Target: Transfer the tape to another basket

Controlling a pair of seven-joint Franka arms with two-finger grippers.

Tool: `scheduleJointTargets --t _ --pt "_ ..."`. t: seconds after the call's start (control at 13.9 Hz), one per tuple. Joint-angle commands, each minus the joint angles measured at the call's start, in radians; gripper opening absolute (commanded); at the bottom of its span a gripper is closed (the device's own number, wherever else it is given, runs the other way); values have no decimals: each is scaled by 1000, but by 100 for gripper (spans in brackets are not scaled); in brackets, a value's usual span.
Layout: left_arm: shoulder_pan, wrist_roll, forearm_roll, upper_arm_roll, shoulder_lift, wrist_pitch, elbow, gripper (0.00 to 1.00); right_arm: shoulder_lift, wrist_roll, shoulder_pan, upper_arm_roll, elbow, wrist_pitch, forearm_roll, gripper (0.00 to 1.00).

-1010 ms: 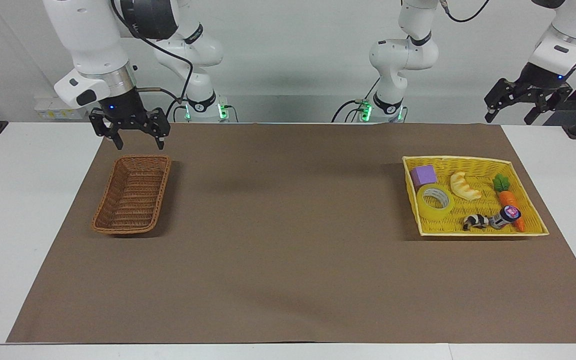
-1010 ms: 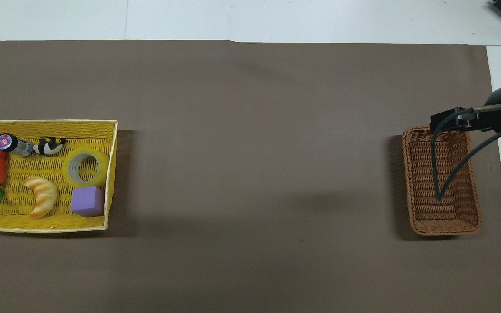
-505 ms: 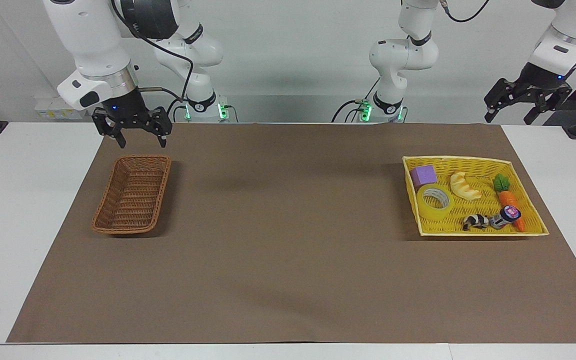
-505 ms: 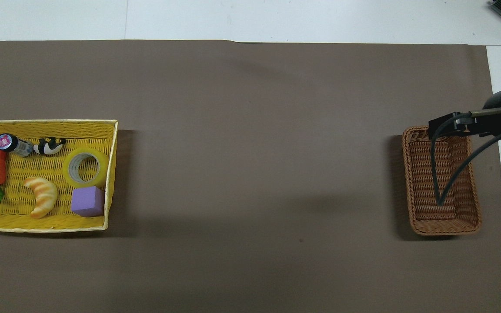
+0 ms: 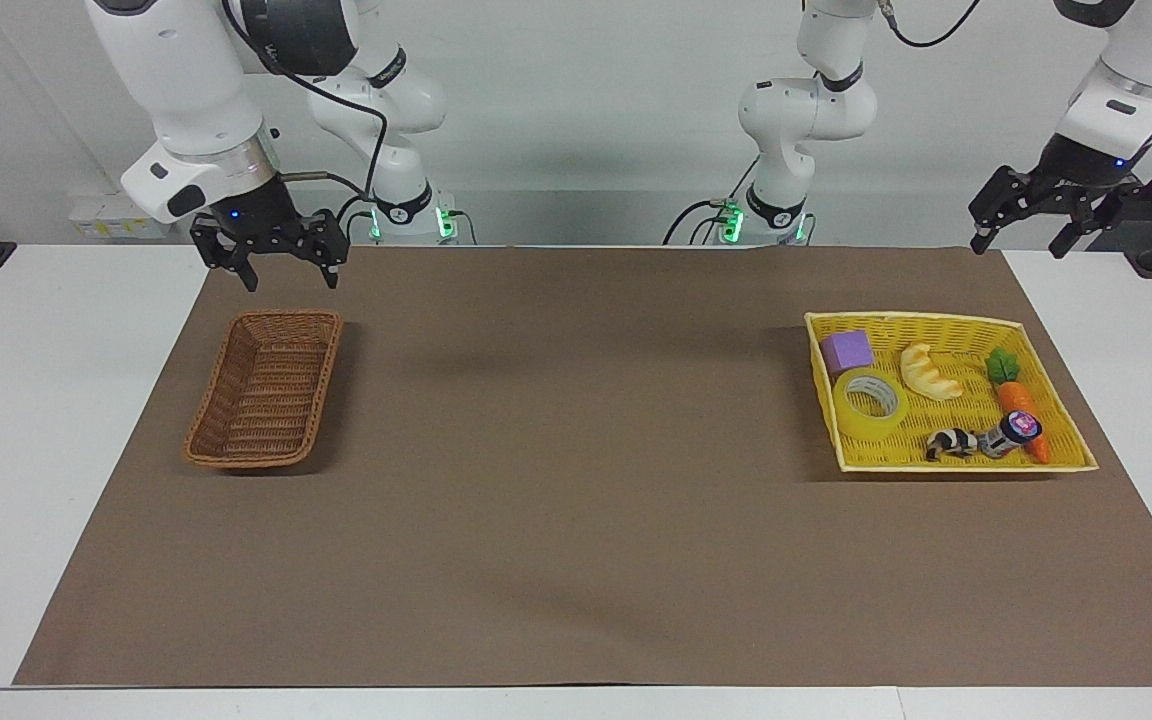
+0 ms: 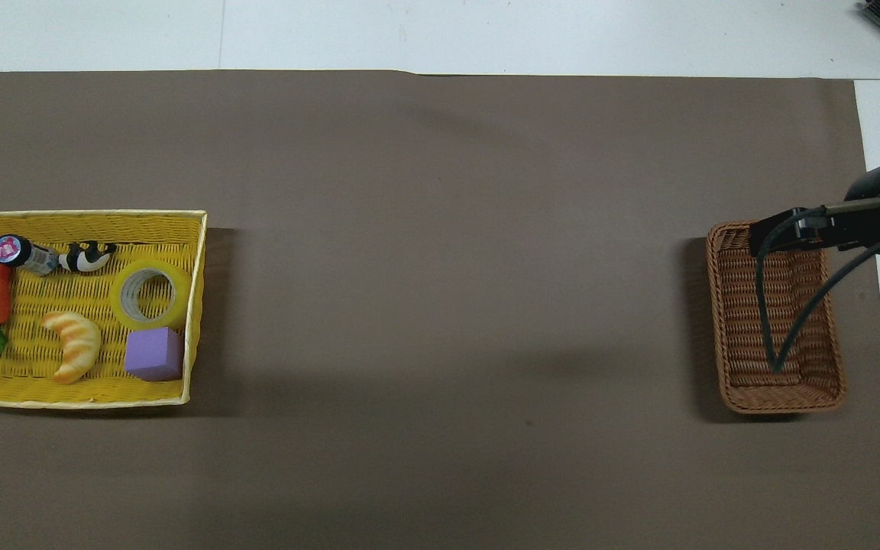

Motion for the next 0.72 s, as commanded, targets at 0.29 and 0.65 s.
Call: scheduleJointTargets --t 0.29,0.65 --pt "-7 6 -4 12 -2 271 -235 100 -8 -20 -9 3 4 -14 23 100" --pt "5 67 -9 12 35 495 -405 100 -11 -83 -42 3 -12 -8 136 100"
